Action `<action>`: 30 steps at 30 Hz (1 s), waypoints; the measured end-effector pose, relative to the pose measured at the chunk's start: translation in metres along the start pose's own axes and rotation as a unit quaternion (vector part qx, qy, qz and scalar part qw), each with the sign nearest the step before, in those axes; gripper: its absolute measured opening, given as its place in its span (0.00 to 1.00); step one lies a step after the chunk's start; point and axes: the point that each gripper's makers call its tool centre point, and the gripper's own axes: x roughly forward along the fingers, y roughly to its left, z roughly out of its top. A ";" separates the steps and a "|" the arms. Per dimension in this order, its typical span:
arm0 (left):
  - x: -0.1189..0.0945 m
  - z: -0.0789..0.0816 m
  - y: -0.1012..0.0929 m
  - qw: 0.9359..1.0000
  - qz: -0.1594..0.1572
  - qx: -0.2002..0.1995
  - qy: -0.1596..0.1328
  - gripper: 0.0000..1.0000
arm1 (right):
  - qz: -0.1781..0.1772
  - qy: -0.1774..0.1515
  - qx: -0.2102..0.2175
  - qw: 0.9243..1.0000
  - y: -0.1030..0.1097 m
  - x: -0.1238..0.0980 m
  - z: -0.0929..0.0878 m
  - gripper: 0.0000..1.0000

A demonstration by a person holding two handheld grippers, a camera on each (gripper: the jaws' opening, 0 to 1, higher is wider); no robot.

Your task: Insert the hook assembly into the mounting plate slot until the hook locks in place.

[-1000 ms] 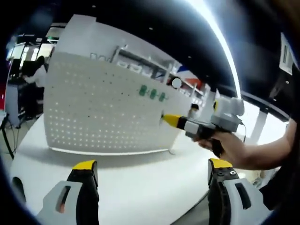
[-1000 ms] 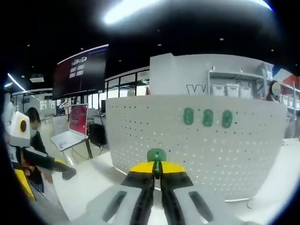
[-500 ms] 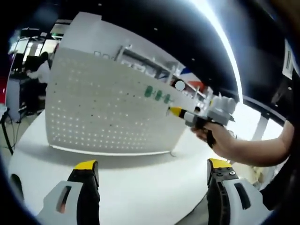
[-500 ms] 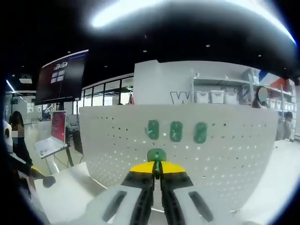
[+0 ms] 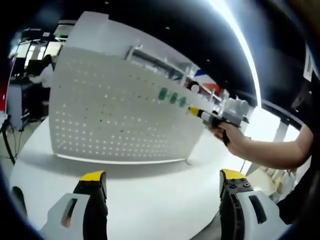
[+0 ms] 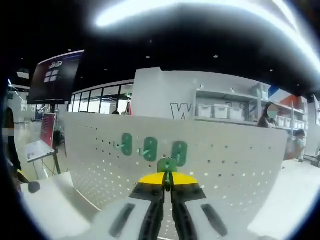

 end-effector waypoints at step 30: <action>0.011 -0.011 0.004 1.000 0.004 0.007 0.026 0.95 | -0.064 -0.048 0.018 0.997 -0.055 0.024 0.023 0.00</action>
